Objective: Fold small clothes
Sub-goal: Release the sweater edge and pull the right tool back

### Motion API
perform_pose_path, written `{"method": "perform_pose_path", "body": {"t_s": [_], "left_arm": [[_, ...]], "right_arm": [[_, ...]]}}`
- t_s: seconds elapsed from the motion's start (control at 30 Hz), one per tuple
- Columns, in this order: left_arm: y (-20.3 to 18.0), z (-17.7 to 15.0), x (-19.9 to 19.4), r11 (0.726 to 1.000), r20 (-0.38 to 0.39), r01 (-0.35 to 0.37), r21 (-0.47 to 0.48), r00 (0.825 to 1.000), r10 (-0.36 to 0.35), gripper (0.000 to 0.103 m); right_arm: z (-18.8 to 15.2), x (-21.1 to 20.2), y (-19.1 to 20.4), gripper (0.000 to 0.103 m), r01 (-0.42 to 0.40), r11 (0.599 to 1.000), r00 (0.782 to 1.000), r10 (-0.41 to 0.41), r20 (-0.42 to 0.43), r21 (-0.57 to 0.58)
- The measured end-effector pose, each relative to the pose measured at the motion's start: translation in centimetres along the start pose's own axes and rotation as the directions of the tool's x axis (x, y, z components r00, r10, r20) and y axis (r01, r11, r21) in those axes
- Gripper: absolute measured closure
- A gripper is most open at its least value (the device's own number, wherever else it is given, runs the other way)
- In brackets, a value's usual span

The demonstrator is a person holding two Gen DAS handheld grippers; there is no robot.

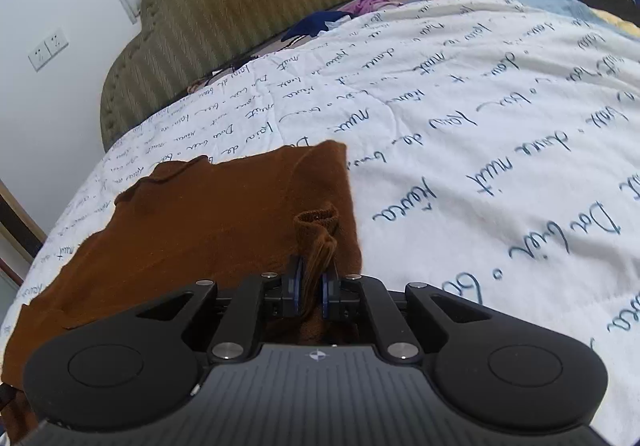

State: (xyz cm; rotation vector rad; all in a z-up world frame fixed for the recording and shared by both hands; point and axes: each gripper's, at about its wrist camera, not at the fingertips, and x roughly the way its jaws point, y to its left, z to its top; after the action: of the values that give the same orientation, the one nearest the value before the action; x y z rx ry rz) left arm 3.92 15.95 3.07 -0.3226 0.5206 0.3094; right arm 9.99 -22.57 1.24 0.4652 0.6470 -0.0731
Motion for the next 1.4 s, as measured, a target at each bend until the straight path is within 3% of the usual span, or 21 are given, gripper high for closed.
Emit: {"method": "perform_pose_path", "body": {"t_s": [0.03, 0.17, 0.2, 0.3, 0.4, 0.57, 0.7, 0.77, 0.87, 1.0, 1.07, 1.1, 1.17, 1.27, 1.4], "left_arm": [[-0.3, 0.3, -0.3, 1.000, 0.005, 0.006, 0.003, 1.000, -0.006, 0.002], [-1.7, 1.5, -1.4, 0.999, 0.042, 0.025, 0.045, 0.999, -0.027, 0.002], [-2.2, 1.8, -1.7, 0.998, 0.056, 0.016, 0.059, 0.998, -0.019, 0.002], [-4.3, 2.8, -2.0, 0.994, 0.118, 0.013, 0.112, 0.993, -0.027, 0.002], [-6.9, 4.0, -0.6, 0.984, 0.137, -0.001, 0.180, 0.990, -0.024, 0.001], [-8.9, 4.0, 4.4, 0.970, 0.083, -0.117, 0.214, 0.991, 0.101, 0.002], [-7.4, 2.8, 7.4, 0.952, 0.016, -0.208, 0.226, 0.978, 0.210, 0.002], [-6.0, 2.4, 8.5, 0.946, -0.007, -0.245, 0.214, 0.968, 0.253, 0.000], [-4.2, 2.5, 9.2, 0.961, -0.042, -0.230, 0.151, 0.970, 0.239, 0.000], [-4.3, 2.4, 9.7, 0.955, -0.035, -0.241, 0.172, 0.968, 0.250, 0.000], [-4.6, 2.6, 9.2, 0.951, -0.035, -0.248, 0.183, 0.965, 0.258, 0.000], [-4.8, 3.0, 8.8, 0.953, -0.029, -0.243, 0.180, 0.967, 0.252, 0.001], [-5.2, 4.1, 8.0, 0.959, -0.013, -0.224, 0.176, 0.973, 0.230, 0.001], [-7.1, 6.5, 8.1, 0.964, 0.006, -0.171, 0.205, 0.985, 0.173, 0.001], [-11.0, 8.8, 10.9, 0.962, -0.002, -0.073, 0.263, 0.997, 0.076, 0.001]], "right_arm": [[0.0, -0.2, -0.1, 0.094, 0.000, 1.000, 1.000, 0.000, -0.002, 0.009], [1.0, -0.8, -0.8, 0.083, 0.008, 0.999, 1.000, -0.008, -0.008, 0.053], [1.1, -1.3, -0.9, 0.075, 0.012, 0.998, 1.000, -0.012, -0.001, 0.062], [1.4, -3.2, -0.9, 0.074, 0.023, 0.997, 0.997, -0.028, 0.077, 0.068], [2.3, -4.6, 0.5, 0.074, -0.009, 0.999, 0.990, 0.004, 0.143, 0.036], [3.3, -1.6, 3.9, 0.074, -0.136, 0.989, 0.991, 0.136, -0.004, -0.050], [2.4, 1.8, 4.7, 0.074, -0.141, 0.989, 0.985, 0.134, -0.111, -0.053], [1.7, 3.0, 4.2, 0.075, -0.091, 0.994, 0.987, 0.082, -0.137, -0.061], [1.3, 3.5, 2.0, 0.103, -0.059, 0.998, 0.990, 0.054, -0.130, -0.036], [1.8, 3.5, -0.7, 0.103, -0.101, 0.994, 0.985, 0.105, -0.133, 0.035], [2.1, 3.2, 0.0, 0.103, -0.084, 0.996, 0.984, 0.088, -0.152, 0.033], [2.5, 2.8, 0.5, 0.101, -0.088, 0.995, 0.985, 0.092, -0.149, 0.036], [3.4, 1.4, 2.0, 0.082, -0.134, 0.991, 0.985, 0.135, -0.108, 0.012], [5.2, 1.9, 4.7, 0.081, -0.212, 0.977, 0.971, 0.208, -0.121, -0.022], [7.1, 5.3, 9.6, 0.081, -0.235, 0.964, 0.964, 0.215, -0.158, -0.127]]}}
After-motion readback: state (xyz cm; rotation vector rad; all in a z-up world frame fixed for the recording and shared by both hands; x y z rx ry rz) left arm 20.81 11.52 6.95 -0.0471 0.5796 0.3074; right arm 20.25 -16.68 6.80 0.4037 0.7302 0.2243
